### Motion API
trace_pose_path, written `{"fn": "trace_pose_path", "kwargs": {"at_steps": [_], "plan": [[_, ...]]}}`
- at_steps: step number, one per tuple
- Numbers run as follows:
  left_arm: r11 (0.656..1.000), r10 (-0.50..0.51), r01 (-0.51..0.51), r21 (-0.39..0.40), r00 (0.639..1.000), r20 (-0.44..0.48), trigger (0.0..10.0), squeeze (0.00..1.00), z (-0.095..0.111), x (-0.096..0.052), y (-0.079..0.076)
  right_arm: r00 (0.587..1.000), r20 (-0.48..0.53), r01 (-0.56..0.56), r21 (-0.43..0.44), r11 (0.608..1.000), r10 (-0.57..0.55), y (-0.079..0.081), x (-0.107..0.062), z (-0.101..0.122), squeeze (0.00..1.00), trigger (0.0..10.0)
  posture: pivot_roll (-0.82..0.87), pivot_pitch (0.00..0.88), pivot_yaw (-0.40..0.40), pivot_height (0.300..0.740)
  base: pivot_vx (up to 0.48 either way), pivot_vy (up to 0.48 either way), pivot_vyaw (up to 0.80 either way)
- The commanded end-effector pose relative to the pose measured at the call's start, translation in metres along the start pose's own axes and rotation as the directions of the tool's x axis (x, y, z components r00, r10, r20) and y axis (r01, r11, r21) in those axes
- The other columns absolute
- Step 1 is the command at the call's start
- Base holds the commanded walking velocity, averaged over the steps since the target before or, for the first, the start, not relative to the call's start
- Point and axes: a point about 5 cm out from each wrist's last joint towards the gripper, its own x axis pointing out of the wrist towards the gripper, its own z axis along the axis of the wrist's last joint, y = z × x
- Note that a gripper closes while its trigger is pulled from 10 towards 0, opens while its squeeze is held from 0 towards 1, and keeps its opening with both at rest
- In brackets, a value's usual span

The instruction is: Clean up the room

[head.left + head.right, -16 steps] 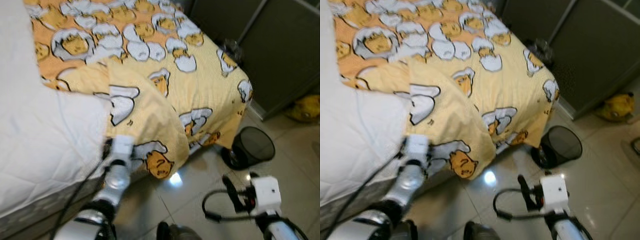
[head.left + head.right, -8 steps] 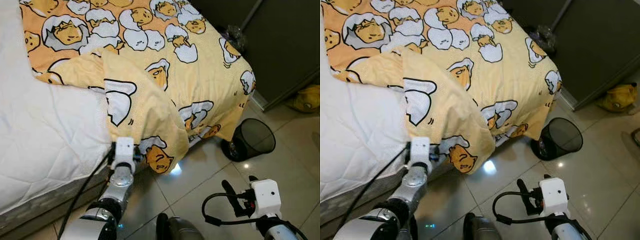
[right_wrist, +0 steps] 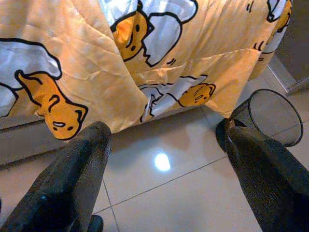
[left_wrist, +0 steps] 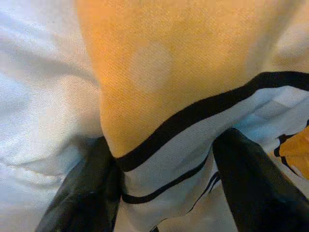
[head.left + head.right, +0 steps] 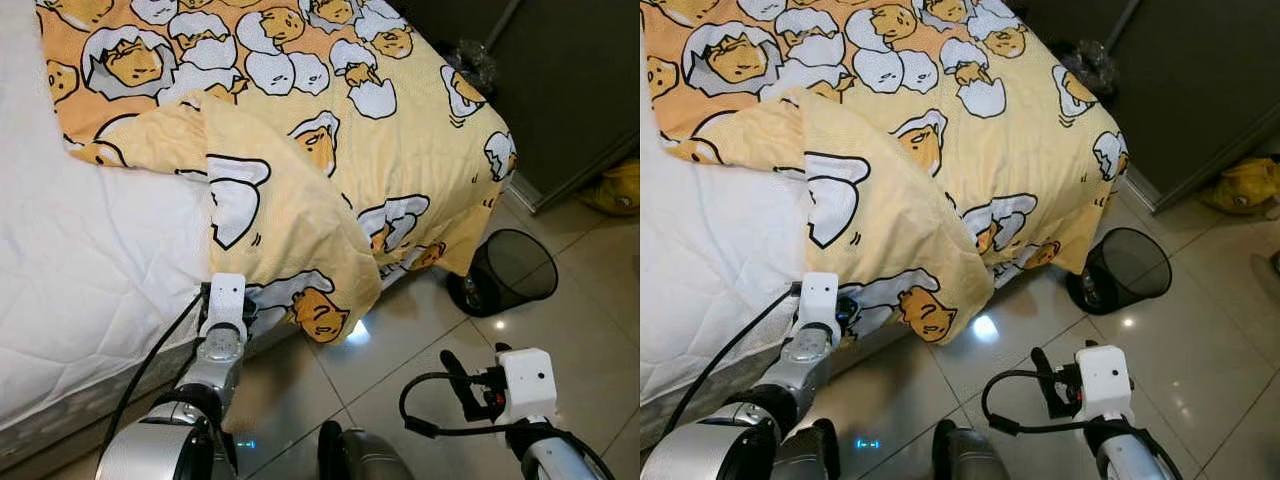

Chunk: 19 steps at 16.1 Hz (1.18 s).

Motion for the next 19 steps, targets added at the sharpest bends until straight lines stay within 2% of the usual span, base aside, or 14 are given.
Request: {"fn": "trace_pose_path", "kwargs": {"at_steps": [1, 5, 7, 11, 12, 13, 14, 15, 17, 18, 19], "plan": [[0.998, -0.057, 0.057, 0.004, 0.998, -0.032, 0.0, 0.00, -0.005, -0.002, -0.010, 0.999, -0.043, 0.033, 0.004, 0.999, -0.032, -0.006, -0.003, -0.008, 0.00, 10.0, -0.18, 0.206, -0.151, 0.740, 0.000, 0.000, 0.00], [0.993, -0.116, 0.114, -0.043, 0.991, -0.072, 0.0, 0.00, -0.014, -0.005, -0.017, 0.998, -0.042, 0.041, 0.008, 0.999, -0.041, -0.007, 0.000, -0.009, 0.00, 10.0, -0.18, 0.188, -0.142, 0.740, 0.000, 0.000, 0.00], [0.990, -0.137, 0.135, -0.032, 0.988, -0.073, 0.0, 0.00, -0.017, -0.007, -0.018, 0.998, -0.038, 0.046, 0.006, 0.999, -0.046, -0.008, 0.000, -0.007, 0.00, 10.0, -0.19, 0.177, -0.139, 0.740, 0.000, 0.000, 0.00], [0.972, -0.218, 0.218, 0.092, 0.976, -0.015, 0.0, 0.00, -0.007, -0.006, -0.026, 0.998, -0.031, 0.061, 0.014, 0.998, -0.061, -0.010, 0.010, -0.007, 0.00, 10.0, -0.17, 0.151, -0.127, 0.740, 0.000, 0.000, 0.00], [0.949, -0.271, 0.267, 0.167, 0.963, 0.001, 0.0, 0.00, -0.006, -0.009, -0.035, 0.998, -0.028, 0.055, 0.017, 0.998, -0.055, -0.008, 0.017, -0.007, 0.00, 10.0, -0.17, 0.124, -0.125, 0.740, 0.000, 0.000, 0.00], [0.942, -0.288, 0.283, 0.180, 0.958, 0.001, 0.0, 0.00, -0.007, -0.010, -0.037, 0.998, -0.028, 0.054, 0.019, 0.998, -0.054, -0.008, 0.020, -0.007, 0.00, 10.0, -0.16, 0.117, -0.122, 0.740, 0.000, 0.000, 0.00], [0.932, -0.295, 0.284, 0.227, 0.956, 0.015, 0.0, 0.00, -0.007, -0.010, -0.037, 0.999, -0.012, 0.050, 0.019, 0.999, -0.050, -0.007, 0.026, -0.004, 0.00, 10.0, -0.16, 0.093, -0.109, 0.740, 0.000, 0.000, 0.00], [0.924, -0.317, 0.304, 0.232, 0.948, 0.021, 0.0, 0.00, -0.007, -0.010, -0.035, 0.998, 0.012, 0.065, 0.027, 0.998, -0.065, -0.009, 0.036, 0.001, 0.00, 10.0, -0.15, 0.028, -0.079, 0.740, 0.000, 0.000, 0.00], [0.901, -0.362, 0.343, 0.265, 0.932, 0.026, 0.0, 0.00, -0.009, -0.011, -0.031, 0.996, 0.042, 0.078, 0.041, 0.996, -0.079, -0.011, 0.047, 0.008, 0.00, 10.0, -0.14, 0.000, -0.053, 0.740, 0.000, 0.000, 0.00], [0.872, -0.389, 0.350, 0.341, 0.920, 0.051, 10.0, 0.00, -0.010, -0.011, -0.022, 0.994, 0.054, 0.093, 0.058, 0.994, -0.096, -0.011, 0.062, 0.009, 0.00, 10.0, -0.11, 0.000, -0.004, 0.740, 0.000, 0.000, 0.00], [0.865, -0.390, 0.341, 0.367, 0.919, 0.065, 10.0, 0.00, -0.011, -0.012, -0.019, 0.993, 0.059, 0.102, 0.064, 0.993, -0.106, -0.012, 0.065, 0.009, 0.00, 10.0, -0.10, 0.000, 0.001, 0.740, 0.000, 0.000, 0.00]]}}
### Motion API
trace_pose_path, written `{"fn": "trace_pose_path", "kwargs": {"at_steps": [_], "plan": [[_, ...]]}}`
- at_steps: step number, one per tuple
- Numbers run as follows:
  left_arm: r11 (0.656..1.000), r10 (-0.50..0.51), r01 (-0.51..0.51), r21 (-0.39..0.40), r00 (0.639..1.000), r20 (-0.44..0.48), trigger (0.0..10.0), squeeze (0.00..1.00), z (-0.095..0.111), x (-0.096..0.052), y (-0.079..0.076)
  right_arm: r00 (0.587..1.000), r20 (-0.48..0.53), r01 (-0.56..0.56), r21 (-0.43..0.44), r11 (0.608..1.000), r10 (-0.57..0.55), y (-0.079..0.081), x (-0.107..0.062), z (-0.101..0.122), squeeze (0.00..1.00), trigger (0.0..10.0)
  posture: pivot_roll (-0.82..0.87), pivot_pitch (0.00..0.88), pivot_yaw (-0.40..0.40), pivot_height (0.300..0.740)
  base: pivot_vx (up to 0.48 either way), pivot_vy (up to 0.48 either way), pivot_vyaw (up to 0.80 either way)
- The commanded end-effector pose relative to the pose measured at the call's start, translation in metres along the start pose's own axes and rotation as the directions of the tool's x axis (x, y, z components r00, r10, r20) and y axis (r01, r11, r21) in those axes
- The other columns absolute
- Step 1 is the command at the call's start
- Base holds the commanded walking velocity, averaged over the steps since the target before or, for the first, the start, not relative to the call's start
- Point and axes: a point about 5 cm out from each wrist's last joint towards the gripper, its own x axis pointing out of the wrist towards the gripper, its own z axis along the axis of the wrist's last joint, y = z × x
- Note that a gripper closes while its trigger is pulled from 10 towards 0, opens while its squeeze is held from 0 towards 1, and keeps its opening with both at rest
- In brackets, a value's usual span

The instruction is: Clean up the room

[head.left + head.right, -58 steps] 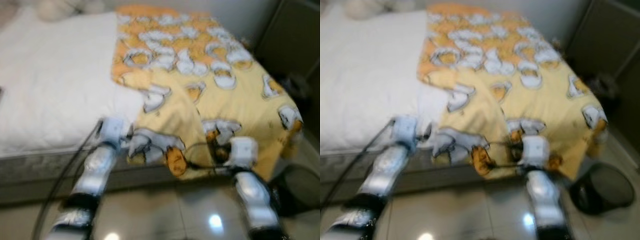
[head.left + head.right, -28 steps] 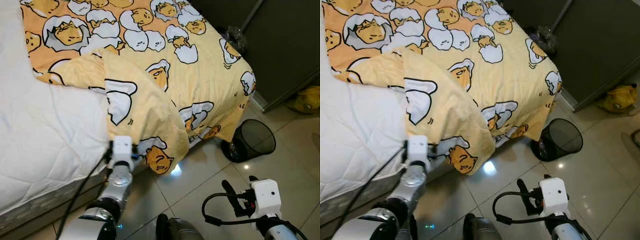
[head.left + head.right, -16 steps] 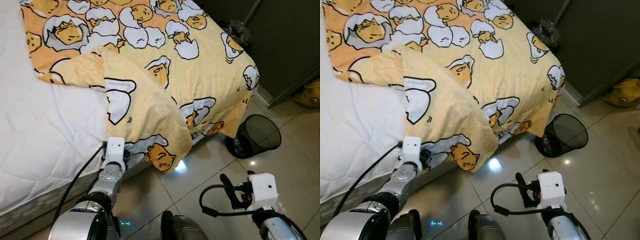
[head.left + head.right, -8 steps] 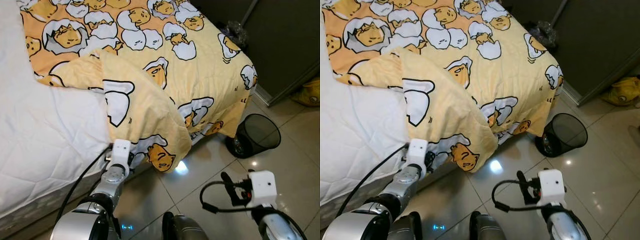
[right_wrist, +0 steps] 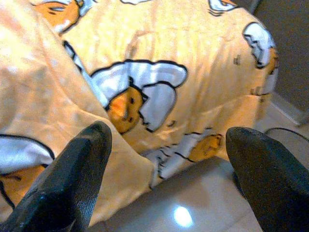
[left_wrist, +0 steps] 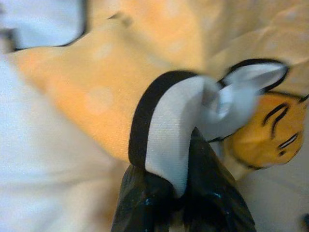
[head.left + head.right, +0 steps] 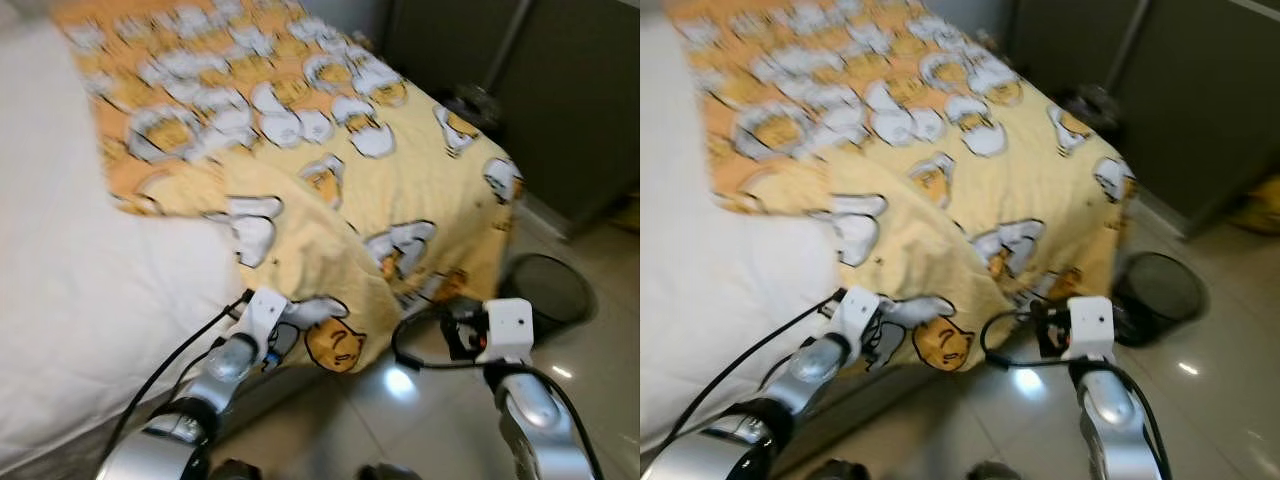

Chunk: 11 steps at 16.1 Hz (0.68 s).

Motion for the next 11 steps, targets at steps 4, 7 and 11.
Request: {"fn": "trace_pose_path", "kwargs": {"at_steps": [4, 7, 11], "plan": [[0.997, -0.061, 0.058, 0.041, 0.995, 0.077, 10.0, 0.00, -0.008, -0.010, -0.010, 0.999, -0.017, 0.051, 0.067, 0.996, -0.050, 0.001, 0.015, -0.008, 0.00, 10.0, -0.02, 0.000, 0.012, 0.740, 0.000, 0.000, 0.00], [0.997, -0.076, 0.074, 0.017, 0.992, 0.098, 10.0, 0.00, -0.005, -0.010, -0.020, 1.000, 0.000, 0.016, 0.055, 0.998, -0.016, 0.009, 0.024, -0.006, 0.00, 10.0, 0.00, 0.000, 0.000, 0.740, 0.000, 0.000, 0.00], [0.998, -0.069, 0.070, -0.006, 0.993, 0.094, 10.0, 0.00, -0.007, -0.011, -0.020, 1.000, 0.008, 0.016, 0.045, 0.999, -0.016, 0.005, 0.029, -0.006, 0.00, 10.0, -0.01, 0.000, -0.002, 0.740, -0.300, 0.000, 0.00]]}}
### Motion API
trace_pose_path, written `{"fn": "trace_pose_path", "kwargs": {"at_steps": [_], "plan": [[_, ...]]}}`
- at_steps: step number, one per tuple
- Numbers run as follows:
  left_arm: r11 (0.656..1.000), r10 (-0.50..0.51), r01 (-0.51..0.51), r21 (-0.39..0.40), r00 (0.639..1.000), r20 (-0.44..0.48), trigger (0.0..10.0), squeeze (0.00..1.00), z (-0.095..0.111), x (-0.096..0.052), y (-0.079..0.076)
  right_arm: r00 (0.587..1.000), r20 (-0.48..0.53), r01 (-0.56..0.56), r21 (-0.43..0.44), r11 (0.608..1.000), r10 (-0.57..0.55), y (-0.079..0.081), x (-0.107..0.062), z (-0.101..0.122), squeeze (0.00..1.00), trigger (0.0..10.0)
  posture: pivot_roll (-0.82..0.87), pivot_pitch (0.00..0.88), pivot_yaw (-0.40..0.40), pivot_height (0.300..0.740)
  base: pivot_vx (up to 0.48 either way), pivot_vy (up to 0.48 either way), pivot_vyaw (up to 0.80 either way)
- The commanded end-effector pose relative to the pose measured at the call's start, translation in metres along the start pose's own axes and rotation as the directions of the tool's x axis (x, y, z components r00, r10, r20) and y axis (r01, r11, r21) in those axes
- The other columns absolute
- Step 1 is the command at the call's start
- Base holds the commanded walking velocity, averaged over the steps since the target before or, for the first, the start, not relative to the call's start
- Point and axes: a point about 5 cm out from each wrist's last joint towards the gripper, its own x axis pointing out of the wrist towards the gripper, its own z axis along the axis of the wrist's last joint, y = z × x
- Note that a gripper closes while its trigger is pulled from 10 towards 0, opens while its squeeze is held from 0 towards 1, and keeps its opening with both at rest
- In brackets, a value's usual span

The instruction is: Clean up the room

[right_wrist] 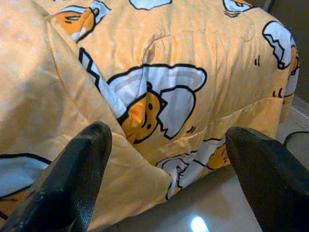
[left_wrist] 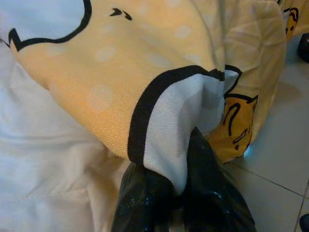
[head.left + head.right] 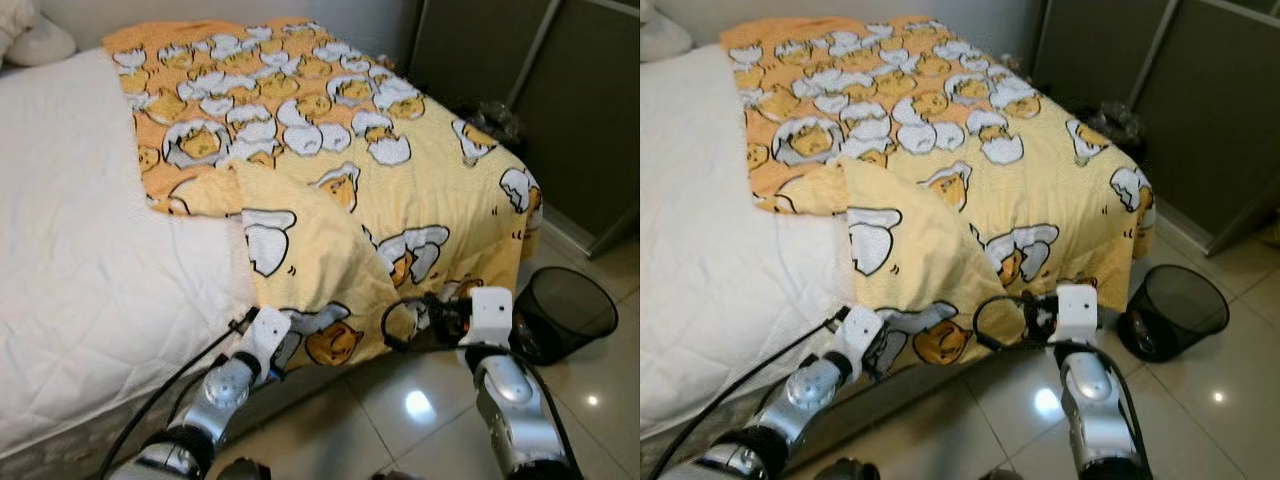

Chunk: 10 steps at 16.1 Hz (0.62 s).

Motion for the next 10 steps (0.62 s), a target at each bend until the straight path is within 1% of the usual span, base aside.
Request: {"fn": "trace_pose_path", "kwargs": {"at_steps": [1, 4, 5, 6, 7, 8, 9, 10], "plan": [[1.000, -0.009, 0.009, -0.004, 1.000, 0.006, 10.0, 0.00, 0.000, -0.001, -0.001, 1.000, 0.009, 0.005, -0.001, 1.000, -0.005, -0.004, 0.000, 0.000, 0.00, 10.0, -0.01, 0.000, -0.002, 0.740, 0.000, 0.000, 0.00], [0.999, -0.029, 0.030, -0.032, 1.000, 0.010, 10.0, 0.00, 0.007, 0.004, -0.008, 1.000, -0.004, -0.031, 0.005, 1.000, 0.031, -0.003, 0.000, -0.002, 0.00, 10.0, -0.01, 0.000, -0.004, 0.740, 0.000, 0.000, 0.00], [0.994, -0.045, 0.044, -0.101, 0.999, 0.001, 10.0, 0.00, 0.010, 0.008, -0.014, 0.999, -0.003, -0.038, 0.001, 0.999, 0.038, -0.005, 0.001, -0.001, 0.00, 10.0, -0.02, 0.000, -0.007, 0.740, 0.000, 0.000, 0.00], [0.992, -0.061, 0.064, -0.112, 0.998, 0.031, 10.0, 0.00, 0.015, 0.009, -0.019, 0.999, -0.004, -0.037, -0.003, 0.999, 0.037, -0.008, 0.002, 0.000, 0.00, 10.0, -0.02, 0.000, -0.010, 0.740, 0.000, 0.000, 0.00], [0.992, -0.077, 0.082, -0.096, 0.996, 0.052, 10.0, 0.00, 0.016, 0.008, -0.022, 0.999, -0.004, -0.039, -0.006, 0.999, 0.039, -0.009, 0.002, 0.000, 0.00, 10.0, -0.02, 0.000, -0.011, 0.740, 0.000, 0.000, 0.00], [0.993, -0.087, 0.090, -0.082, 0.995, 0.045, 10.0, 0.00, 0.014, 0.007, -0.024, 0.999, -0.004, -0.041, -0.007, 0.999, 0.041, -0.009, 0.003, 0.000, 0.00, 10.0, -0.02, 0.000, -0.012, 0.740, 0.000, 0.000, 0.00], [0.986, -0.158, 0.158, -0.044, 0.987, 0.009, 10.0, 0.00, 0.005, 0.003, -0.031, 0.999, -0.006, -0.051, -0.012, 0.999, 0.051, -0.007, 0.002, -0.001, 0.00, 10.0, -0.02, 0.000, -0.014, 0.740, 0.000, 0.000, 0.00], [0.980, -0.200, 0.200, -0.019, 0.980, -0.001, 10.0, 0.00, 0.002, 0.001, -0.036, 0.998, -0.009, -0.056, -0.013, 0.998, 0.056, -0.007, 0.002, -0.001, 0.00, 10.0, -0.01, 0.000, -0.016, 0.740, 0.000, 0.000, 0.00]]}}
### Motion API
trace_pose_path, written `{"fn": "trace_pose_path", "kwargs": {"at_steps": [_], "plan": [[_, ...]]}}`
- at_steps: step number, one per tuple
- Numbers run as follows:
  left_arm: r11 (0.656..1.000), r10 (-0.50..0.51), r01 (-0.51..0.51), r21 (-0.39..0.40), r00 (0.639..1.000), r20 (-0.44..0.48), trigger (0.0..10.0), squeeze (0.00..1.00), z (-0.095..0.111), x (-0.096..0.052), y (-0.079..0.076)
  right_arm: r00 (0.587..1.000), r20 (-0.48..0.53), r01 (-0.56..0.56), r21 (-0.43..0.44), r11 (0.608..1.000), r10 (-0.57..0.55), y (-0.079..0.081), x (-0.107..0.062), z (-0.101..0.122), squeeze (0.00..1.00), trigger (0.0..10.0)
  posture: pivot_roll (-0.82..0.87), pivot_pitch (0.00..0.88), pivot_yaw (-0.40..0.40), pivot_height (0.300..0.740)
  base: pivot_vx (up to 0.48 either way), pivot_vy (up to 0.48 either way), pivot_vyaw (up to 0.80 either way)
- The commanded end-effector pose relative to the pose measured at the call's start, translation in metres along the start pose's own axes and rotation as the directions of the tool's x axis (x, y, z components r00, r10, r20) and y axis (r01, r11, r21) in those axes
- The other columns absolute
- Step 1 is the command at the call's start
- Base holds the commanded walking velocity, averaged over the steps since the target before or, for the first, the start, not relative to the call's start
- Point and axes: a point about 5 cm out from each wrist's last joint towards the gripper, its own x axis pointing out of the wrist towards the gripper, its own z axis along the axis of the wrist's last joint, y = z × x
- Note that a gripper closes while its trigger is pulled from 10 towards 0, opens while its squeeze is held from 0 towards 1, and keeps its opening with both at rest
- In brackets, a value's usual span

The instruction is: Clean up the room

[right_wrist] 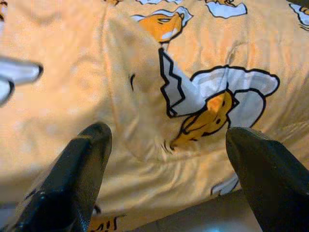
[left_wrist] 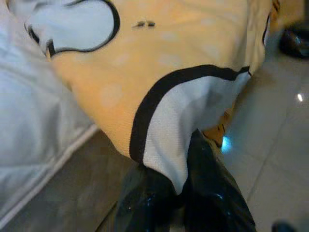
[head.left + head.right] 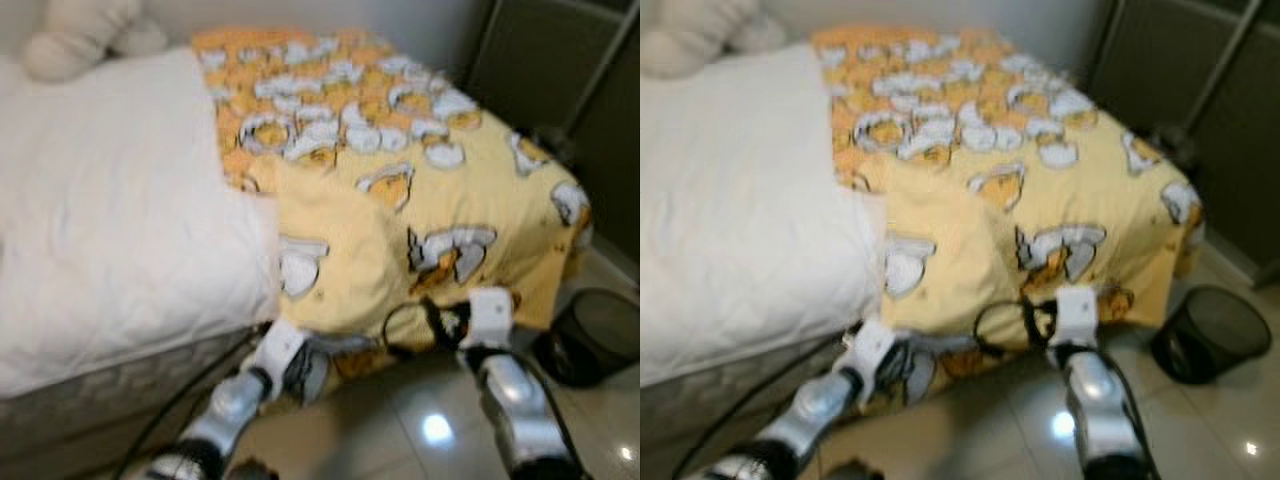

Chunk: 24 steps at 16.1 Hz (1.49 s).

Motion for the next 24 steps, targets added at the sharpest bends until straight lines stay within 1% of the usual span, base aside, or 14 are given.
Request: {"fn": "trace_pose_path", "kwargs": {"at_steps": [1, 3, 4, 5, 6, 7, 9, 12, 14, 16, 18, 20, 22, 24], "plan": [[0.993, -0.109, 0.109, 0.055, 0.994, 0.007, 10.0, 0.00, 0.005, 0.004, -0.016, 1.000, 0.006, 0.001, -0.007, 1.000, -0.001, -0.004, -0.001, 0.001, 0.00, 10.0, -0.01, 0.000, -0.019, 0.740, 0.000, 0.000, 0.00], [0.979, -0.190, 0.190, 0.069, 0.982, -0.015, 10.0, 0.00, 0.001, 0.003, -0.025, 1.000, -0.004, -0.007, -0.009, 1.000, 0.007, -0.003, -0.001, -0.001, 0.00, 10.0, -0.01, 0.000, -0.022, 0.740, 0.000, 0.000, 0.00], [0.945, -0.315, 0.321, 0.062, 0.945, -0.090, 10.0, 0.00, -0.010, -0.001, -0.038, 1.000, -0.016, -0.021, -0.013, 1.000, 0.020, -0.002, -0.001, -0.003, 0.00, 10.0, -0.01, 0.000, -0.025, 0.740, 0.000, 0.000, 0.00], [0.925, -0.365, 0.374, 0.064, 0.923, -0.120, 10.0, 0.00, -0.015, -0.004, -0.043, 0.999, -0.021, -0.026, -0.015, 1.000, 0.025, -0.002, -0.002, -0.005, 0.00, 10.0, -0.01, 0.000, -0.026, 0.740, 0.000, 0.000, 0.00], [0.921, -0.362, 0.376, 0.097, 0.922, -0.137, 10.0, 0.00, -0.019, -0.006, -0.044, 0.999, -0.028, -0.031, -0.018, 0.999, 0.031, -0.001, -0.003, -0.007, 0.00, 10.0, -0.01, 0.000, -0.028, 0.740, 0.000, 0.000, 0.00], [0.943, -0.306, 0.317, 0.099, 0.946, -0.110, 10.0, 0.00, -0.016, -0.004, -0.040, 0.999, -0.031, -0.033, -0.021, 0.999, 0.032, -0.001, -0.004, -0.008, 0.00, 10.0, -0.01, 0.000, -0.029, 0.740, 0.000, 0.000, 0.00], [0.969, -0.236, 0.238, 0.071, 0.971, -0.043, 10.0, 0.00, -0.005, 0.000, -0.033, 0.999, -0.034, -0.031, -0.023, 0.999, 0.030, -0.003, -0.004, -0.008, 0.00, 10.0, -0.01, 0.000, -0.032, 0.740, 0.000, 0.000, 0.00], [0.973, -0.226, 0.227, 0.043, 0.974, -0.022, 10.0, 0.00, -0.002, 0.001, -0.031, 0.999, -0.036, -0.034, -0.026, 0.999, 0.033, -0.003, -0.004, -0.008, 0.00, 10.0, -0.01, 0.000, -0.036, 0.740, 0.000, 0.000, 0.00], [0.970, -0.242, 0.242, 0.012, 0.970, -0.040, 10.0, 0.00, -0.009, -0.002, -0.034, 0.998, -0.040, -0.039, -0.032, 0.999, 0.038, -0.004, -0.004, -0.009, 0.00, 10.0, -0.01, 0.000, -0.037, 0.740, -0.368, -0.309, 0.00], [0.967, -0.246, 0.251, 0.052, 0.965, -0.089, 10.0, 0.00, -0.015, -0.004, -0.036, 0.998, -0.052, -0.043, -0.036, 0.998, 0.041, -0.004, -0.005, -0.012, 0.00, 10.0, -0.01, 0.000, -0.041, 0.740, 0.000, 0.000, 0.00], [0.894, -0.357, 0.395, 0.210, 0.913, -0.199, 10.0, 0.00, -0.027, -0.009, -0.053, 0.997, -0.057, -0.049, -0.039, 0.998, 0.047, -0.003, -0.006, -0.013, 0.00, 10.0, -0.01, 0.000, -0.043, 0.740, 0.000, 0.000, 0.00], [0.887, -0.386, 0.425, 0.182, 0.897, -0.214, 10.0, 0.00, -0.029, -0.010, -0.057, 0.997, -0.060, -0.055, -0.047, 0.997, 0.052, -0.003, -0.007, -0.013, 0.00, 10.0, -0.01, 0.000, -0.045, 0.740, 0.000, 0.000, 0.00], [0.854, -0.450, 0.500, 0.145, 0.850, -0.275, 10.0, 0.00, -0.033, -0.011, -0.067, 0.996, -0.068, -0.057, -0.054, 0.997, 0.053, -0.006, -0.007, -0.014, 0.00, 10.0, -0.01, 0.000, -0.050, 0.740, 0.000, 0.000, 0.00], [0.863, -0.437, 0.493, 0.112, 0.839, -0.324, 10.0, 0.00, -0.036, -0.009, -0.085, 0.996, -0.070, -0.059, -0.059, 0.997, 0.055, -0.007, -0.008, -0.014, 0.00, 10.0, -0.01, 0.000, -0.056, 0.740, 0.000, 0.000, 0.00]]}}
